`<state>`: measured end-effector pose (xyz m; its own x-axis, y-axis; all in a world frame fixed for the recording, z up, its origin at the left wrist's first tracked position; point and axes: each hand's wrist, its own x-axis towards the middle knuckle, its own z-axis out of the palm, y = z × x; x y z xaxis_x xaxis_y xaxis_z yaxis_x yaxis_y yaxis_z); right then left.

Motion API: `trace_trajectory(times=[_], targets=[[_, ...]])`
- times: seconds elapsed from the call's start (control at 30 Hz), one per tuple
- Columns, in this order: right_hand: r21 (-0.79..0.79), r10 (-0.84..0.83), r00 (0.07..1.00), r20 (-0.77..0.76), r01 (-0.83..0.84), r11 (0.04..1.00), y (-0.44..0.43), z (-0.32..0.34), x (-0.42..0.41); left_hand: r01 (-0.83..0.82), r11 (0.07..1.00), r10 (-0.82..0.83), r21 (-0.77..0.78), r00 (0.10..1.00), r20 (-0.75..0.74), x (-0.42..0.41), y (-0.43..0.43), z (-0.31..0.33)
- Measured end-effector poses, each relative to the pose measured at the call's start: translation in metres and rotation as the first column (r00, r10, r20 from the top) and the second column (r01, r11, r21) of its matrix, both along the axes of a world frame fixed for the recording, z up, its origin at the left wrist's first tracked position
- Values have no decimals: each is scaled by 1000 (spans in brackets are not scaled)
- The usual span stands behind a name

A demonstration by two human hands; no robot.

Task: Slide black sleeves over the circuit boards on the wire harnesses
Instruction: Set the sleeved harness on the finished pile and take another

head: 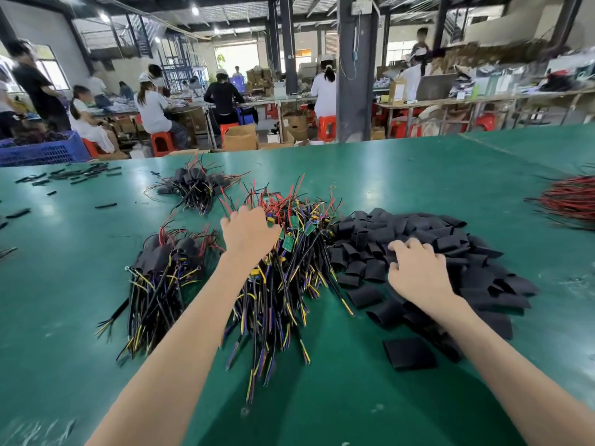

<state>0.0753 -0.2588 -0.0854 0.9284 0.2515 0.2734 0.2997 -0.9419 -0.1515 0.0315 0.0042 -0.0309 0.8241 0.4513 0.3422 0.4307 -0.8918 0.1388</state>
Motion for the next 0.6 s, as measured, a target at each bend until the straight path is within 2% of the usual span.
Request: trace_trajectory(times=[0.17,0.23,0.3,0.37,0.43,0.5,0.53,0.57,0.6], targets=[[-117,121,991,59,-114,987,5,-12,8,-60,998,60,-3,998,37,2,-17,15],[-134,181,983,26,-176,975,9,-16,8,-27,999,32,-43,993,114,1,-22,18],[-107,213,976,-41,-216,971,11,-17,9,3,991,28,-131,972,233,-1,-22,23],[-88,231,971,-59,-235,968,11,-17,10,75,951,36,-301,938,345,-3,-18,33],[-38,250,967,-58,-252,967,9,-15,11,226,822,48,-522,887,459,-9,-17,50],[117,293,953,-80,-283,952,7,-12,11,409,587,99,-698,820,564,-19,-17,71],[213,322,942,-94,-297,931,6,-10,10,493,467,139,-734,779,611,-24,-17,82],[293,348,933,-94,-308,905,6,-8,9,562,394,167,-727,734,658,-31,-15,94],[345,360,930,-78,-314,885,6,-6,8,617,371,177,-694,686,705,-38,-13,106]])
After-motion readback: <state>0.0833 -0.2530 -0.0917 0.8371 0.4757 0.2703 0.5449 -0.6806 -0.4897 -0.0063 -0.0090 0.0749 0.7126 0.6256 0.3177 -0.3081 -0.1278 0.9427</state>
